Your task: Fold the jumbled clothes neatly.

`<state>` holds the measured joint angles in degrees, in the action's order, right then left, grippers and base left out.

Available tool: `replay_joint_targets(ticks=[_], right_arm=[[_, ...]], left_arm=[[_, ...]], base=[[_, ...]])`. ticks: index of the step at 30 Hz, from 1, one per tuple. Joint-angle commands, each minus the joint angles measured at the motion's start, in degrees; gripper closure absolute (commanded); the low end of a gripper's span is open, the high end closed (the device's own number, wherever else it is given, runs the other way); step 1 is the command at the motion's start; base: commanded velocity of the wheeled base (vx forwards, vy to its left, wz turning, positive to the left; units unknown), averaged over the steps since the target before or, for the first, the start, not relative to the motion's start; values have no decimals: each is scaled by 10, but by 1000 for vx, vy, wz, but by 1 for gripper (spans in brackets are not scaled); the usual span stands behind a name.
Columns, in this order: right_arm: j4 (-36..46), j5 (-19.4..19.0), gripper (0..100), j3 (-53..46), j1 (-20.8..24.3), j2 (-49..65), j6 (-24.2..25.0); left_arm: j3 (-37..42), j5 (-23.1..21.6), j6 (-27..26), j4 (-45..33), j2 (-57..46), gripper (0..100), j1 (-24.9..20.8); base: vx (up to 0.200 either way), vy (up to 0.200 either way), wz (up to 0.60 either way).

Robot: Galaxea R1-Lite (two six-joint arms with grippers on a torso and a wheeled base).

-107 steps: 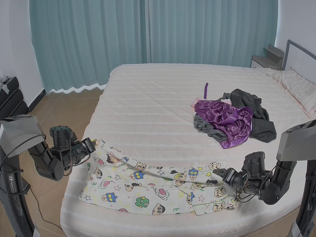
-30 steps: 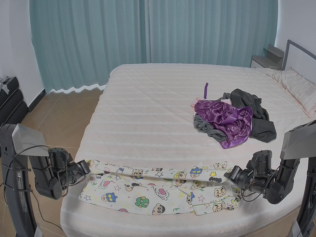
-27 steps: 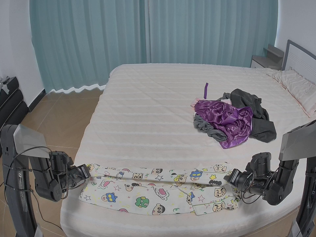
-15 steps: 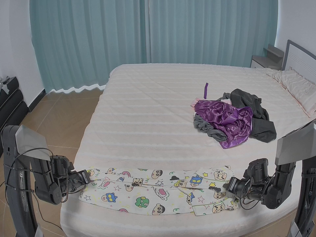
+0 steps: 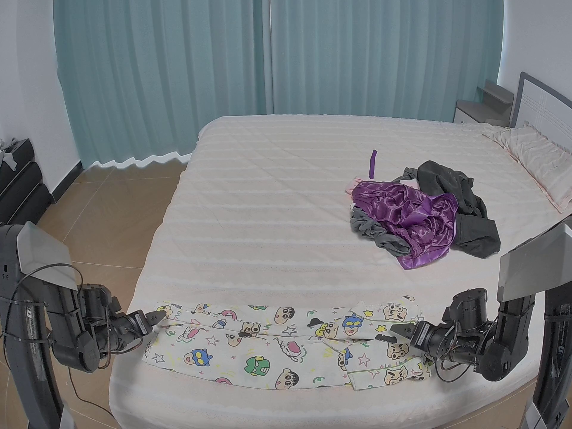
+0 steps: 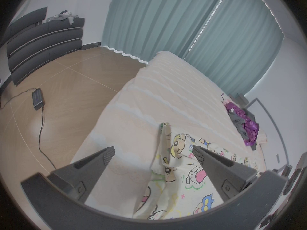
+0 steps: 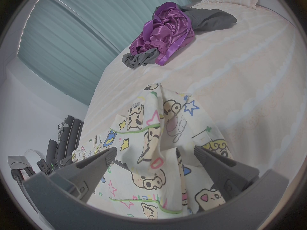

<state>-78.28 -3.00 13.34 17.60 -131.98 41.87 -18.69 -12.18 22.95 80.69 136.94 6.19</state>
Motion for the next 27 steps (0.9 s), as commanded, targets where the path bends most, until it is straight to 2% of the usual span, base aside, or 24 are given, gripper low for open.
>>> replay_joint_targets(ticks=[1, 3, 4, 5, 7, 10, 13, 16, 18, 22, 27], right_arm=[[-6, 9, 0, -4, -3, 0, 0], [-6, 10, 0, -3, -2, 0, 0], [-6, 10, 0, -2, -2, 0, 1], [-6, 10, 0, -2, -2, 0, 1], [-7, 10, 0, -1, -1, 1, 3], [-16, 11, 0, -3, 0, 5, 4], [-28, 12, 0, -6, -1, 4, 5], [-35, 11, 0, -7, 0, 4, 5], [-36, 11, 0, -7, 1, 4, 5], [-36, 11, 0, -9, 2, 1, 6], [-36, 11, 0, -8, 2, 1, 6]], left_arm=[[22, -26, 8, 3, -38, 0, 43], [21, -36, 21, 3, -50, 0, 48], [14, -45, 54, 3, -68, 0, 47], [12, -45, 60, 2, -70, 0, 46], [-20, -42, 87, -7, -77, 0, 29], [-61, -32, 87, -36, -77, 0, 10], [-113, -21, 90, -93, -83, 0, -7], [-185, -11, 97, -189, -91, 0, -27], [-212, -10, 100, -214, -88, 0, -39], [-234, -9, 106, -229, -80, 0, -68], [-239, -8, 142, -228, -76, 0, -101]], base=[[0, 0, 0], [0, 0, 0], [0, 0, 0], [0, 0, 0], [0, 0, 0], [0, 0, 0], [0, 0, 0], [0, 0, 0], [0, 0, 0], [0, 0, 0], [0, 0, 0]])
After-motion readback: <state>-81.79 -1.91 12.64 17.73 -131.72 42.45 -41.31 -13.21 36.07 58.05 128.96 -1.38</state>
